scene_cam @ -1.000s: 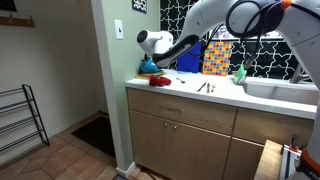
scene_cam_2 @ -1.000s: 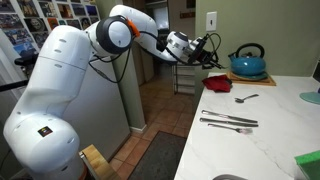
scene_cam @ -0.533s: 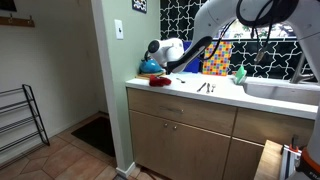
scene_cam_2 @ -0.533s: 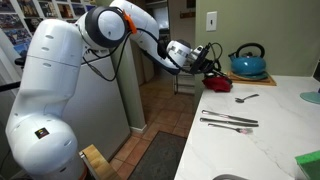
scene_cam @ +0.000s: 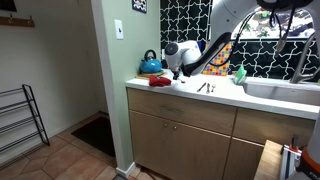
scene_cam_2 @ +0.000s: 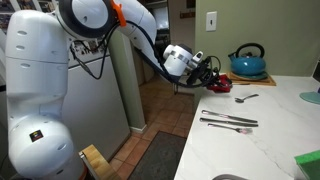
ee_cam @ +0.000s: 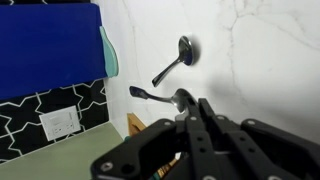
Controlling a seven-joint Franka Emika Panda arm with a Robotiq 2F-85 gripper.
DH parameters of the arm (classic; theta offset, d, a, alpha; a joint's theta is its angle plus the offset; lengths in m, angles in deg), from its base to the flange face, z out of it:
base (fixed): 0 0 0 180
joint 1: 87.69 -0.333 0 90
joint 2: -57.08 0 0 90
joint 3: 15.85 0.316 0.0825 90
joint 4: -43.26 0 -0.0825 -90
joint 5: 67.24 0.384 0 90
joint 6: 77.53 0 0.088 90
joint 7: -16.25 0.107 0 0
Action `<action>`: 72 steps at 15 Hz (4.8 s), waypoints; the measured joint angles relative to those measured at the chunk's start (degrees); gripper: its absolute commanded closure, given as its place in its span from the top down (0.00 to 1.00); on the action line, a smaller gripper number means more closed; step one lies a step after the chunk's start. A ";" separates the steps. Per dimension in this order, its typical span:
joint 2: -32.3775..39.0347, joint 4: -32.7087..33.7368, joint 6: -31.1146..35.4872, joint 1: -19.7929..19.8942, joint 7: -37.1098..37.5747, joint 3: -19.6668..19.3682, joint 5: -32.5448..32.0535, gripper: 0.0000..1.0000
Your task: Take the spoon off of the hand towel
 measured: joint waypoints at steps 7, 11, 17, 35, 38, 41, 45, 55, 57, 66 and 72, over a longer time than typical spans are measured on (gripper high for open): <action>-0.83 -0.36 -0.81 0.41 0.35 0.97 -0.25 0.02; 0.55 1.57 -0.94 1.05 0.34 0.98 -3.39 0.02; 3.85 4.55 0.53 2.73 -0.75 1.07 -9.23 0.02; 12.71 11.22 11.66 7.48 -9.75 1.21 -10.75 0.02; 12.73 11.22 11.66 8.25 -13.58 1.80 -7.47 0.02; 12.72 11.22 11.71 9.09 -17.72 2.54 -3.54 0.02; 12.68 11.22 11.71 9.46 -21.36 2.66 0.14 0.02; 11.91 11.53 11.71 9.78 -24.50 2.57 2.99 0.90; 11.48 11.29 11.82 9.77 -25.15 2.64 3.20 1.00; 2.81 3.23 13.85 14.96 -46.67 9.82 32.02 1.00; -3.78 2.42 5.20 21.54 -61.09 20.09 60.23 1.00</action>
